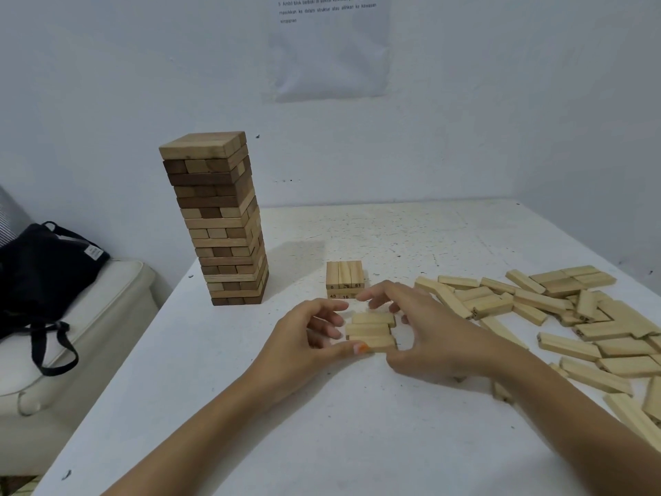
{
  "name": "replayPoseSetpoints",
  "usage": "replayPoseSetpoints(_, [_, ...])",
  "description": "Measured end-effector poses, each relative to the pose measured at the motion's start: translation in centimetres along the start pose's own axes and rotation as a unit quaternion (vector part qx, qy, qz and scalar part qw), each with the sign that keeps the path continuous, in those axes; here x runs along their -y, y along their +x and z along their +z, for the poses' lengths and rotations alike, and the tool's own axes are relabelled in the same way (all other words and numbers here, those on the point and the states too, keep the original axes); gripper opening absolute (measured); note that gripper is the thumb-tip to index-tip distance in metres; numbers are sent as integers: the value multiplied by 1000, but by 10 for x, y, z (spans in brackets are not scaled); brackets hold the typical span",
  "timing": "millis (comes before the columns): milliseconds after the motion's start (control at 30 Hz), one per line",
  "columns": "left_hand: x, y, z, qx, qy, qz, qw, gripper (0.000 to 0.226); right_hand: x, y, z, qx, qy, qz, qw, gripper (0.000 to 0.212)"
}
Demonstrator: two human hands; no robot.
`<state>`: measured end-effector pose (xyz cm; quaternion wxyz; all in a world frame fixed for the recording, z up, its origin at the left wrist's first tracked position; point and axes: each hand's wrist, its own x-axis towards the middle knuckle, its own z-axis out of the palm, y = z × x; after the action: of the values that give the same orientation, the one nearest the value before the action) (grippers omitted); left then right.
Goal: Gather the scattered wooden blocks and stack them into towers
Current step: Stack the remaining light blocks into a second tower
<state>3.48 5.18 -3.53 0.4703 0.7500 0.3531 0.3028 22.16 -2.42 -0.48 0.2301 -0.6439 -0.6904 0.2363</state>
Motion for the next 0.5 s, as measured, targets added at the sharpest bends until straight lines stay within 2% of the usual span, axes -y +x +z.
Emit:
replayPoseSetpoints(100, [0, -1, -1, -3, -27, -14, 1000, 66, -1, 1, -5, -18, 1, 29, 999, 69])
replayPoseSetpoints(233, [-1, -1, 1, -2, -41, -10, 999, 60, 0, 2, -7, -27, 67, 79, 994, 66])
replayPoseSetpoints(500, [-2, -2, 6, -17, -37, -1, 999, 61, 2, 2, -4, -37, 101, 89, 990, 60])
